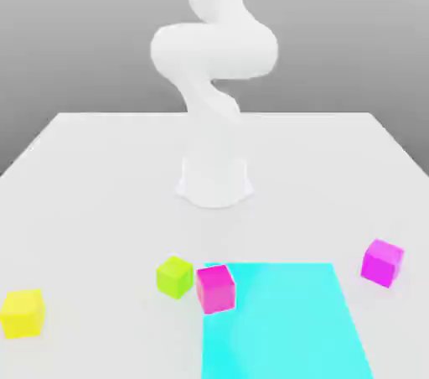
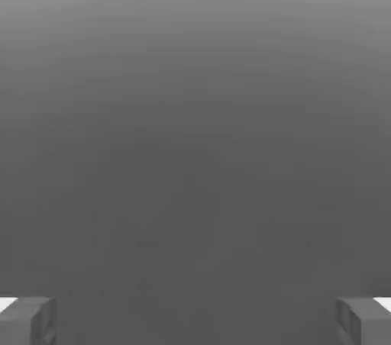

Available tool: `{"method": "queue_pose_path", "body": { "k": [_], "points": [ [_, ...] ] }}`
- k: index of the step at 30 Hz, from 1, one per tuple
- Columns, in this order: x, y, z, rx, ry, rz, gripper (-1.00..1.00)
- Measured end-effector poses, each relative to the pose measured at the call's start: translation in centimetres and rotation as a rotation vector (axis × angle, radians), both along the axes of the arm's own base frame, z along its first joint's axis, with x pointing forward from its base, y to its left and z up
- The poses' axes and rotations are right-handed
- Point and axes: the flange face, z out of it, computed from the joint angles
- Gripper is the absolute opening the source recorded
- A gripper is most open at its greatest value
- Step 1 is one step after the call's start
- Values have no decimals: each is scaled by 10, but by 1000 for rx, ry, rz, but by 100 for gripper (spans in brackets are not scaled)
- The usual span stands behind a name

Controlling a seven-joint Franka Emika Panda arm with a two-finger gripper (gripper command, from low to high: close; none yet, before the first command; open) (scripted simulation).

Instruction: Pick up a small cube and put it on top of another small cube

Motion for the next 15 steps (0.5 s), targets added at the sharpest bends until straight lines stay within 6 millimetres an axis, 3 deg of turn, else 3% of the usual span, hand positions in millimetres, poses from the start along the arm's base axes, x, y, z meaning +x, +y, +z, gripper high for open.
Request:
{"method": "queue_pose_path", "body": {
  "k": [3,7,11,15],
  "points": [
    [27,-7,-62,-95,94,76,0],
    [47,-20,-143,-193,216,184,0],
    [50,-35,-223,-263,337,305,0],
    [38,-49,-301,-307,451,437,0]
  ]
}}
